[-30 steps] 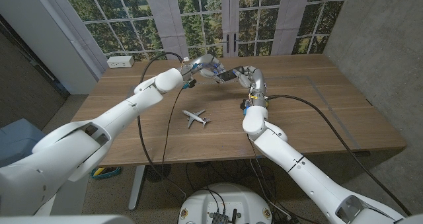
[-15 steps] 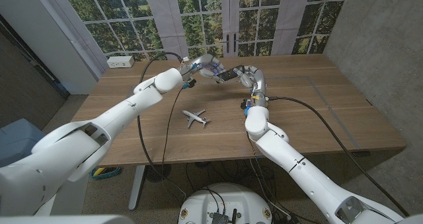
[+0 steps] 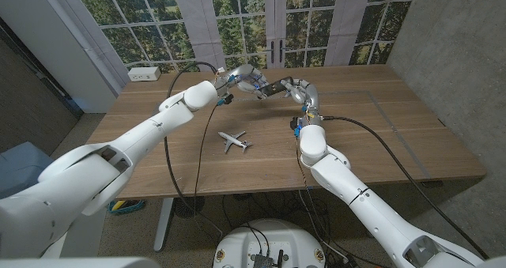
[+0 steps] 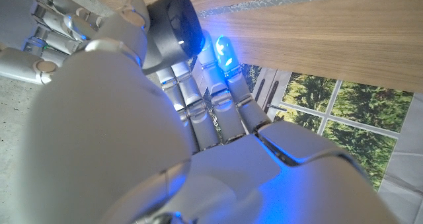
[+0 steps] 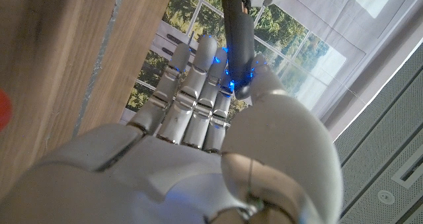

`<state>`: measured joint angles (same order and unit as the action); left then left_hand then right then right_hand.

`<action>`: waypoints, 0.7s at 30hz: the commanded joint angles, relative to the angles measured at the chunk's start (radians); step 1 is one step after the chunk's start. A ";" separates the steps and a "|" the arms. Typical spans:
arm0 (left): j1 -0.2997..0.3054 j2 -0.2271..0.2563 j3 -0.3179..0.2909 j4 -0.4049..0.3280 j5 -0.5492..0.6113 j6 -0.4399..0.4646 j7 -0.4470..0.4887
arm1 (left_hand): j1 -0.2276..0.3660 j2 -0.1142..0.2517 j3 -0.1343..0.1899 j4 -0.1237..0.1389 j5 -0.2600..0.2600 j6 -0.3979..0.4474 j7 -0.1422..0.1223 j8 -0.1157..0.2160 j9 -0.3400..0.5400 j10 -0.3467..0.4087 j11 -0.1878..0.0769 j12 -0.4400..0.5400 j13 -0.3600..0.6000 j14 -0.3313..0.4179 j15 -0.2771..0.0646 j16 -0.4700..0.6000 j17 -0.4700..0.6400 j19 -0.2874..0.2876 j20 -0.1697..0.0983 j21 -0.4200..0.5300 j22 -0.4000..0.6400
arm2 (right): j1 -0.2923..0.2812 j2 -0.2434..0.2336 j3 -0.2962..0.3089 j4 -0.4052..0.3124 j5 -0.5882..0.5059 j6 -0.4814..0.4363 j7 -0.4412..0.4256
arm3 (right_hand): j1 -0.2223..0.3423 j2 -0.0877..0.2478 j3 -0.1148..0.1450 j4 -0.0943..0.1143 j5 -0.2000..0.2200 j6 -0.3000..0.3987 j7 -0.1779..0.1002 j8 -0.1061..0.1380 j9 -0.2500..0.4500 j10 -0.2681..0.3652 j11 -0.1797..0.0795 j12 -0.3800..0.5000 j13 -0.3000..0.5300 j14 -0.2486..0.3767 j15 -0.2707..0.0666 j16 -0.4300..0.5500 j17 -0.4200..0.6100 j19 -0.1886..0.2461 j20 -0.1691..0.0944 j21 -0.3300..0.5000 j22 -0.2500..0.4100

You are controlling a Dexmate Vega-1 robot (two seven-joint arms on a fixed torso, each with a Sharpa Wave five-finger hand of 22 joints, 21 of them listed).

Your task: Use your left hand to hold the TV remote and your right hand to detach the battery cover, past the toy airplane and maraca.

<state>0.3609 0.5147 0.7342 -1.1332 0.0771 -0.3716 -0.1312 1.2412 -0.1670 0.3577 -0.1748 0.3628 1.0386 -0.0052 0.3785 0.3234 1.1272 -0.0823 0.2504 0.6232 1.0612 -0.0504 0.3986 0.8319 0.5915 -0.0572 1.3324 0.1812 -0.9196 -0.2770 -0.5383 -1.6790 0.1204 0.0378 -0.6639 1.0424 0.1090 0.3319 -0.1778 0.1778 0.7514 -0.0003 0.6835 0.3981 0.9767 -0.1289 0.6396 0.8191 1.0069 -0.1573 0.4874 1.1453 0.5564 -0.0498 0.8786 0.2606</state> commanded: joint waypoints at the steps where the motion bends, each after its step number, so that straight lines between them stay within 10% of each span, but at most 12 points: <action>1: -0.001 0.001 0.003 0.003 -0.001 0.005 -0.005 | 0.071 0.075 0.110 0.004 0.158 0.013 -0.004 -0.001 0.011 0.103 -0.093 0.001 0.004 0.135 -0.188 -0.001 0.004 -0.008 -0.119 0.005 0.002 | -0.005 0.033 0.016 0.094 0.018 0.205 0.004 | 0.028 0.085 0.173 0.167 0.003 -0.008 0.000 -0.004 0.012 0.013 -0.030 0.015 0.020 -0.003 -0.050 -0.002 0.007 -0.005 -0.044 0.018 -0.001; 21: 0.028 0.026 -0.010 -0.059 0.003 0.030 0.008 | 0.068 0.073 0.115 0.005 0.157 0.014 -0.005 -0.006 0.014 0.103 -0.093 -0.004 0.006 0.134 -0.188 -0.011 0.007 -0.012 -0.118 0.012 0.001 | -0.025 0.062 0.038 0.130 0.005 0.317 0.012 | -0.001 0.085 0.204 0.178 0.014 -0.001 -0.007 0.026 0.083 0.006 -0.063 0.068 0.111 0.014 -0.059 -0.004 0.041 -0.025 -0.057 0.070 -0.021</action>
<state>0.3740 0.5284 0.7331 -1.1589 0.0800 -0.3516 -0.1305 1.2450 -0.1708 0.4102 -0.2269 0.5148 1.0536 -0.0108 0.3733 0.3336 1.1681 -0.1196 0.2477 0.6266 1.1142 -0.1253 0.3949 0.8368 0.5842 -0.0537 1.3402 0.1814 -0.9335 -0.2284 -0.5108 -1.5628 0.1287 0.3022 -0.6593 1.0267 0.1770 0.4255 -0.0991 0.1855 0.7397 -0.0125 0.7019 0.4734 0.9623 -0.1506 0.6998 0.9218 1.0116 -0.1606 0.4837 1.1812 0.5333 -0.0481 0.9402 0.2394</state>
